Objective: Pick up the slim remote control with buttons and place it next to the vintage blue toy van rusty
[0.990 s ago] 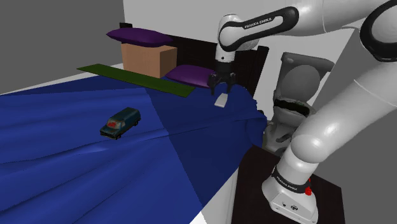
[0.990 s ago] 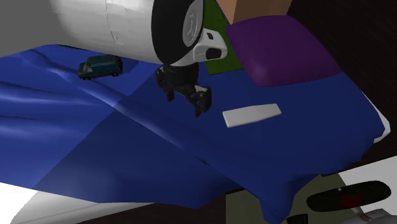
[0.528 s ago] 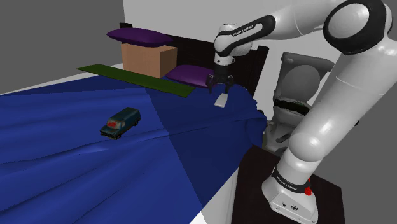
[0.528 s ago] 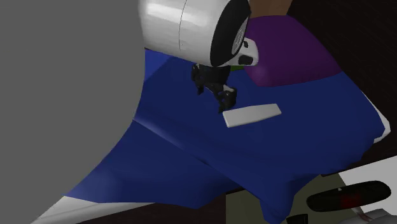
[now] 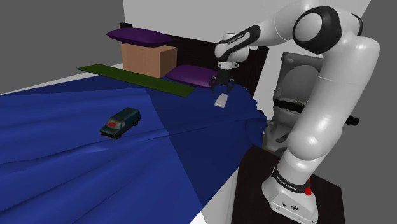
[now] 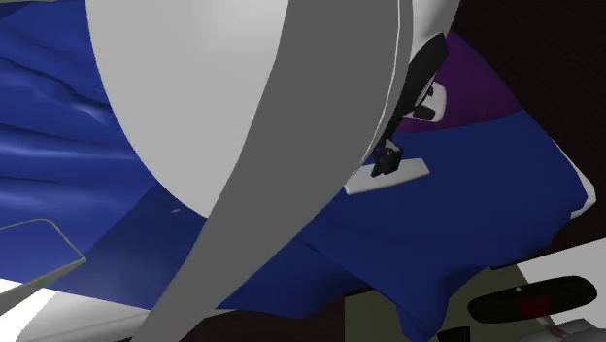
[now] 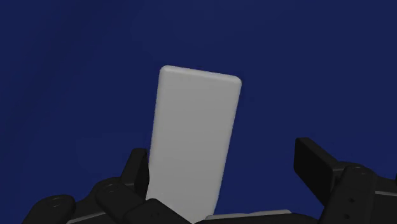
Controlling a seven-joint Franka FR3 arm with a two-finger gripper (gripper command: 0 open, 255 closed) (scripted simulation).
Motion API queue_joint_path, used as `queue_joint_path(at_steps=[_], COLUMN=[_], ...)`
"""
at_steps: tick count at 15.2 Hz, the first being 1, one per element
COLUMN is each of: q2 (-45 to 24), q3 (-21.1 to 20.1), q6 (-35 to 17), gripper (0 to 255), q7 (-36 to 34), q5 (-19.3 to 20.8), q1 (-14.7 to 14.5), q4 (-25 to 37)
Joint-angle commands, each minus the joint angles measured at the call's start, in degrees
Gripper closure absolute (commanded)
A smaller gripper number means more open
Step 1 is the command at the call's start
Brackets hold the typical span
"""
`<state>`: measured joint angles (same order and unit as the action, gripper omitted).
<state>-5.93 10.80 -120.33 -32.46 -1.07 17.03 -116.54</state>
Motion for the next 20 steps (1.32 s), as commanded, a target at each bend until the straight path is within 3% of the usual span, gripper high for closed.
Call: queue_joint_path(at_steps=[1, 5, 13, 20], q2=[-2.7, -7.5, -10.4, -10.4], q3=[1.1, 2.9, 2.6, 2.6], q6=[-1.2, -3.0, -8.1, -8.1], gripper=[0, 0, 0, 0], q7=[-1.7, -4.2, -3.5, -3.5], q5=[-0.8, -2.6, -3.6, -3.6], q1=[1.1, 3.2, 3.5, 3.5], q4=[2.0, 5.6, 3.3, 3.3])
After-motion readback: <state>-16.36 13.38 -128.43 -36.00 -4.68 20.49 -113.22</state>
